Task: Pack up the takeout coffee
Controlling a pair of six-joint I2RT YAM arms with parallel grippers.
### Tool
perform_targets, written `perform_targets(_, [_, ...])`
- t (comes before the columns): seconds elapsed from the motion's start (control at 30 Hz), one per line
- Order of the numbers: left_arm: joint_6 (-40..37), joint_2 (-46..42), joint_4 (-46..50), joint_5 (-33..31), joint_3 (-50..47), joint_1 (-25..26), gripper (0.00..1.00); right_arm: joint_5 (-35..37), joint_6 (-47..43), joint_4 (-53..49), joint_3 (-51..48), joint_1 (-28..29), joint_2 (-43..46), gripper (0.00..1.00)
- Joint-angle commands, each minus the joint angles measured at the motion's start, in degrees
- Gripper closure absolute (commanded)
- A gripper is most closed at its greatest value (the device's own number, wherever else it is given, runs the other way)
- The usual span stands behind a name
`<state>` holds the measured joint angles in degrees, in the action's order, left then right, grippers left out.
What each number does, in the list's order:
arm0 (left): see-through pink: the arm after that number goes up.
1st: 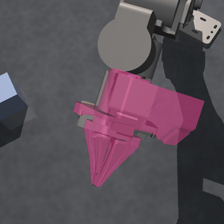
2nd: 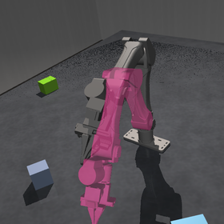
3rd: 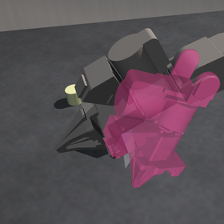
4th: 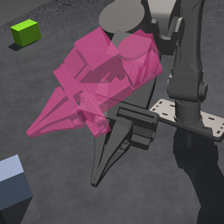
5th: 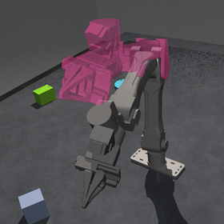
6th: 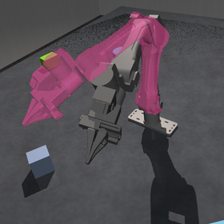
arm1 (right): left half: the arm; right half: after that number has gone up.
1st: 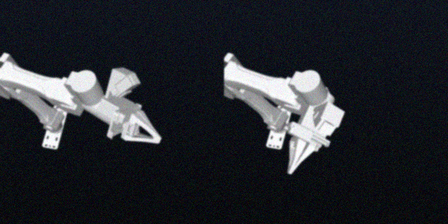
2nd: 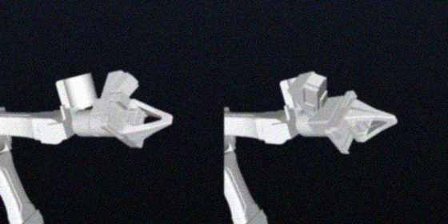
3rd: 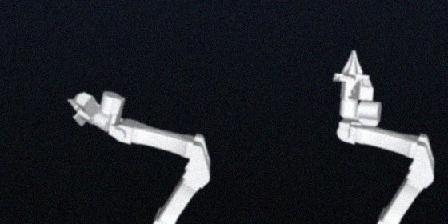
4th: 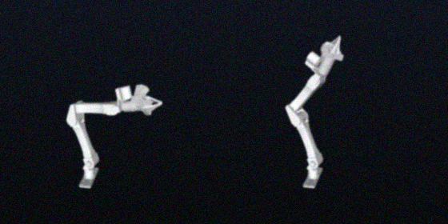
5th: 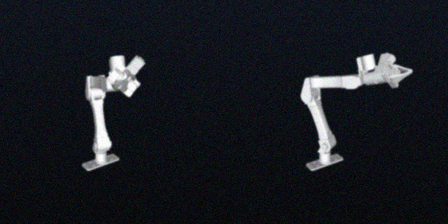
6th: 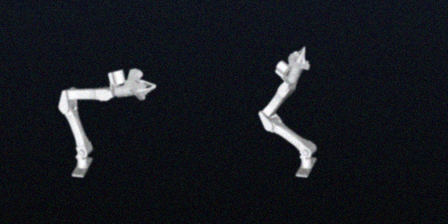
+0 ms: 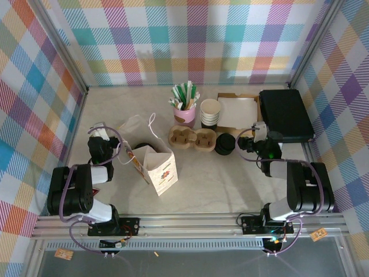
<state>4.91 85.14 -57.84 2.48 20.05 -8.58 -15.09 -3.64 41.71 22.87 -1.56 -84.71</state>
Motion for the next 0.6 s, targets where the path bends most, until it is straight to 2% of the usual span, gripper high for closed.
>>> perform_targets(0.0, [0.34,2.96,-8.86,4.89,0.76,-0.91,0.00,-1.22,0.99,5.37,0.47,-0.42,-1.90,0.29])
perform_targets(0.07, [-0.79,0.36,-5.26,5.73,0.92,-0.91,0.00,-0.48,1.27,7.00,-0.14,-0.37,-2.55,0.28])
perform_targets(0.2, [-3.29,-13.02,19.34,4.91,4.33,-0.21,0.00,-0.62,1.28,6.91,-0.11,-0.37,-2.52,0.28])
perform_targets(0.23, [-3.97,-14.59,21.35,3.78,4.06,0.44,0.00,-0.47,1.31,6.92,-0.10,-0.37,-2.63,0.28])
perform_targets(0.37, [-3.44,-13.06,12.67,3.01,-0.23,2.41,0.00,1.10,2.12,8.25,-0.45,-0.41,-3.32,0.25])
perform_targets(0.57, [-4.75,-13.77,15.08,2.96,0.25,2.69,0.00,1.16,2.11,8.54,-0.64,-0.37,-3.27,0.24])
